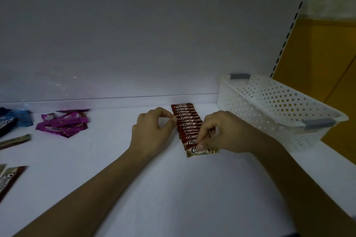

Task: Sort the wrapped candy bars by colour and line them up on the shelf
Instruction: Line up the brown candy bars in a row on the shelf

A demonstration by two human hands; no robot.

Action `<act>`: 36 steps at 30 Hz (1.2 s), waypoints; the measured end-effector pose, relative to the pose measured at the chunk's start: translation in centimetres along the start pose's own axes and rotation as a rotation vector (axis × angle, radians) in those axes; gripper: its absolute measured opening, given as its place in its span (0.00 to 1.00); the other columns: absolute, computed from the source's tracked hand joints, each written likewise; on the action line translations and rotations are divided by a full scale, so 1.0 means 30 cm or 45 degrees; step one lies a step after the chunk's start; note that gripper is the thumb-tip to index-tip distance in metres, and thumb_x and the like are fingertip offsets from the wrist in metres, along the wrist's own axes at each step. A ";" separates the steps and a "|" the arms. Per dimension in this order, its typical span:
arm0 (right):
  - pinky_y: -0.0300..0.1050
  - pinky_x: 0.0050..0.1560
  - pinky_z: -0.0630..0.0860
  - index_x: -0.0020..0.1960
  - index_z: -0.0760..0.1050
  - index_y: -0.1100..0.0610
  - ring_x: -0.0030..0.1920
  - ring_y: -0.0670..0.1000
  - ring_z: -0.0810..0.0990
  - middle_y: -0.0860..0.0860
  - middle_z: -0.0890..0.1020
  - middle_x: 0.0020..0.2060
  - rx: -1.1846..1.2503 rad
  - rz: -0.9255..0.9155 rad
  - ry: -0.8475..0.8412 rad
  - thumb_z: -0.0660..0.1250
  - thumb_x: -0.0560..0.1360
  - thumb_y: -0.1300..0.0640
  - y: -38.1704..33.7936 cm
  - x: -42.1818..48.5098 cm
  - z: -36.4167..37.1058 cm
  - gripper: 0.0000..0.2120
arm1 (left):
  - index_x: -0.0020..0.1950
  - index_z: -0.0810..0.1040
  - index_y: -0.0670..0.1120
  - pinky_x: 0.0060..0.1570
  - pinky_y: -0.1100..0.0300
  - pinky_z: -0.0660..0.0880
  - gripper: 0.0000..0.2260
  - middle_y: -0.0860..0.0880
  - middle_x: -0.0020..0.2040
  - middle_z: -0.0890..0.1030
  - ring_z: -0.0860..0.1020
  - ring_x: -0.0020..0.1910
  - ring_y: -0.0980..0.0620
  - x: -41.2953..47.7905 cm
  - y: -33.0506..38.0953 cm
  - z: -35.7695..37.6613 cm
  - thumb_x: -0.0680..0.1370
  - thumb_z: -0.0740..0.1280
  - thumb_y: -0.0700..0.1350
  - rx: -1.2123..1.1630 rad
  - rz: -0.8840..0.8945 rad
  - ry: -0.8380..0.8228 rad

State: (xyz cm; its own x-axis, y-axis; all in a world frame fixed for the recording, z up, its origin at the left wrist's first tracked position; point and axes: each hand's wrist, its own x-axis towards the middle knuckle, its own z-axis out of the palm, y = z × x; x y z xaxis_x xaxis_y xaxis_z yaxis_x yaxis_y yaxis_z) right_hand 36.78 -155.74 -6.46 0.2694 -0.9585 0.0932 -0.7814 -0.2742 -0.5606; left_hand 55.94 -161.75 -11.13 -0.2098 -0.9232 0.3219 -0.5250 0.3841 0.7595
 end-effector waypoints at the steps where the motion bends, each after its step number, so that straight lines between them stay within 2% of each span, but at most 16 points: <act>1: 0.31 0.39 0.75 0.39 0.83 0.48 0.40 0.41 0.80 0.42 0.82 0.36 -0.023 -0.011 0.014 0.78 0.65 0.55 0.002 0.002 0.005 0.06 | 0.49 0.76 0.53 0.60 0.45 0.71 0.04 0.53 0.54 0.81 0.74 0.59 0.50 0.000 -0.002 0.003 0.78 0.65 0.52 0.005 -0.002 -0.003; 4: 0.29 0.40 0.69 0.40 0.83 0.48 0.41 0.40 0.79 0.40 0.80 0.36 -0.113 -0.036 0.028 0.78 0.65 0.52 0.000 0.005 0.016 0.06 | 0.49 0.76 0.53 0.59 0.47 0.72 0.05 0.56 0.52 0.80 0.75 0.58 0.52 -0.003 -0.002 0.005 0.78 0.65 0.53 0.007 -0.002 -0.023; 9: 0.42 0.53 0.66 0.38 0.79 0.46 0.45 0.41 0.74 0.37 0.76 0.38 -0.341 -0.082 0.050 0.77 0.65 0.48 -0.003 0.014 0.029 0.07 | 0.50 0.76 0.52 0.57 0.49 0.74 0.07 0.56 0.48 0.79 0.77 0.52 0.52 0.011 -0.007 0.008 0.78 0.65 0.54 0.075 -0.031 -0.073; 11: 0.41 0.51 0.65 0.39 0.79 0.47 0.45 0.40 0.73 0.37 0.76 0.39 -0.335 -0.098 0.056 0.77 0.65 0.49 0.001 0.011 0.032 0.07 | 0.49 0.76 0.52 0.55 0.50 0.75 0.06 0.54 0.48 0.80 0.77 0.51 0.52 0.015 -0.013 0.008 0.78 0.65 0.53 0.075 -0.033 -0.060; 14: 0.32 0.42 0.64 0.37 0.78 0.46 0.42 0.37 0.74 0.38 0.78 0.37 -0.245 -0.124 0.102 0.77 0.66 0.50 0.001 0.005 0.018 0.07 | 0.49 0.77 0.50 0.50 0.56 0.74 0.06 0.53 0.47 0.80 0.77 0.50 0.52 0.014 -0.014 0.003 0.78 0.66 0.52 0.004 -0.060 -0.001; 16: 0.31 0.39 0.65 0.36 0.76 0.46 0.41 0.37 0.74 0.39 0.79 0.37 -0.126 -0.118 0.207 0.75 0.68 0.52 -0.004 0.004 -0.003 0.08 | 0.51 0.77 0.48 0.47 0.59 0.72 0.08 0.52 0.48 0.80 0.77 0.50 0.51 0.024 -0.001 -0.018 0.78 0.66 0.51 -0.023 -0.130 -0.076; 19: 0.37 0.43 0.70 0.38 0.76 0.49 0.42 0.41 0.74 0.44 0.79 0.40 -0.045 -0.121 0.284 0.73 0.71 0.55 -0.020 0.005 -0.019 0.06 | 0.55 0.77 0.46 0.52 0.59 0.71 0.10 0.50 0.53 0.79 0.77 0.54 0.50 0.023 0.023 -0.077 0.78 0.67 0.50 -0.042 -0.184 -0.307; 22: 0.35 0.42 0.69 0.40 0.79 0.50 0.42 0.39 0.75 0.43 0.80 0.41 -0.065 -0.141 0.243 0.74 0.69 0.53 -0.056 0.011 -0.019 0.05 | 0.60 0.75 0.49 0.54 0.62 0.68 0.13 0.53 0.59 0.77 0.74 0.58 0.53 -0.019 0.025 -0.161 0.79 0.65 0.52 0.219 -0.022 -0.291; 24: 0.36 0.41 0.71 0.41 0.79 0.48 0.41 0.39 0.77 0.41 0.80 0.40 -0.131 -0.125 0.158 0.75 0.66 0.49 -0.086 0.011 -0.033 0.07 | 0.63 0.75 0.50 0.56 0.63 0.68 0.14 0.54 0.63 0.76 0.73 0.61 0.55 -0.066 0.018 -0.218 0.79 0.65 0.53 0.296 0.076 -0.272; 27: 0.35 0.38 0.68 0.44 0.81 0.46 0.41 0.40 0.77 0.40 0.81 0.40 -0.424 -0.045 -0.013 0.76 0.64 0.46 -0.104 -0.011 -0.049 0.11 | 0.63 0.75 0.50 0.57 0.62 0.69 0.14 0.54 0.62 0.77 0.73 0.61 0.55 -0.133 -0.005 -0.290 0.79 0.65 0.52 0.326 0.126 -0.236; 32: 0.35 0.38 0.66 0.46 0.82 0.47 0.39 0.41 0.77 0.41 0.81 0.39 -0.581 0.061 0.005 0.75 0.64 0.49 -0.071 -0.080 -0.023 0.11 | 0.63 0.75 0.50 0.54 0.62 0.67 0.15 0.54 0.62 0.76 0.72 0.61 0.54 -0.198 -0.041 -0.289 0.78 0.66 0.52 0.410 0.166 -0.201; 36: 0.35 0.41 0.64 0.43 0.81 0.46 0.35 0.39 0.74 0.37 0.76 0.33 -0.592 0.036 0.061 0.73 0.66 0.50 -0.064 -0.083 0.000 0.06 | 0.65 0.73 0.51 0.61 0.58 0.68 0.17 0.52 0.64 0.75 0.70 0.63 0.51 -0.230 -0.070 -0.243 0.78 0.64 0.55 0.573 0.216 -0.201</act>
State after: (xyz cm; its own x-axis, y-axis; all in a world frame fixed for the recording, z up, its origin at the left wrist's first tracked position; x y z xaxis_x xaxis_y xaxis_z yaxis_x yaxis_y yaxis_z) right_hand 37.60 -152.82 -5.61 0.2264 -0.9657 0.1275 -0.9604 -0.2431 -0.1360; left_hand 64.51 -156.11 -10.83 -0.4269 -0.8517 0.3039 -0.7690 0.5187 0.3736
